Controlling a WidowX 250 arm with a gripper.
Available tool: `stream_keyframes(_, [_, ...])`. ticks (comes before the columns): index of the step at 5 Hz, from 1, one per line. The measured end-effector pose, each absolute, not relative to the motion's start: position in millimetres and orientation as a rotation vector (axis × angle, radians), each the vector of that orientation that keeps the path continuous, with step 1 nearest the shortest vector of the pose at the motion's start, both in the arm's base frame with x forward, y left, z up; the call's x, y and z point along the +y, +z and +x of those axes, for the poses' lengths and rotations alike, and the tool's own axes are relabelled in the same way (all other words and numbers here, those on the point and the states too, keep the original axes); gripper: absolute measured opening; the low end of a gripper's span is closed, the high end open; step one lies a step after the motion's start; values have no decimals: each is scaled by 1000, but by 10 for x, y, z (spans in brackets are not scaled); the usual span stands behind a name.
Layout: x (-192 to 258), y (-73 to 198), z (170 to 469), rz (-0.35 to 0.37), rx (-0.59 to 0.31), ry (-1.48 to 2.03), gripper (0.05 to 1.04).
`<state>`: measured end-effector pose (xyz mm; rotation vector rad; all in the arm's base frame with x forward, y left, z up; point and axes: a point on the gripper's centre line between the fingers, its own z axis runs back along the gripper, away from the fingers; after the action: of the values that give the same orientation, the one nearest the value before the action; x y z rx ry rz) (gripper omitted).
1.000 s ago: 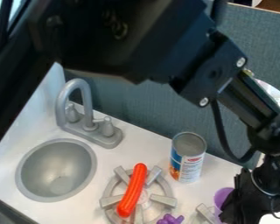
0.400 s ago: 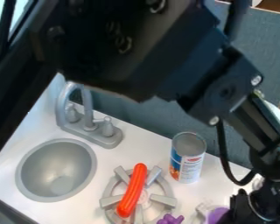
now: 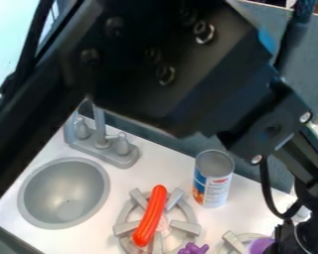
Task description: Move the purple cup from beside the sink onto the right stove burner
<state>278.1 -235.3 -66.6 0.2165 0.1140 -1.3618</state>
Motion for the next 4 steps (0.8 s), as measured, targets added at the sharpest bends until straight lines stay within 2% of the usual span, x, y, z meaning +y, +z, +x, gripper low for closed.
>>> stream_keyframes(2, [-2304, -743, 2792, 277, 152, -1347, 123])
stream_keyframes(3, [-2301, -739, 2772, 247, 170, -1322, 323])
stream_keyframes(4, [-2185, -627, 2798, 179, 126, -1261, 628])
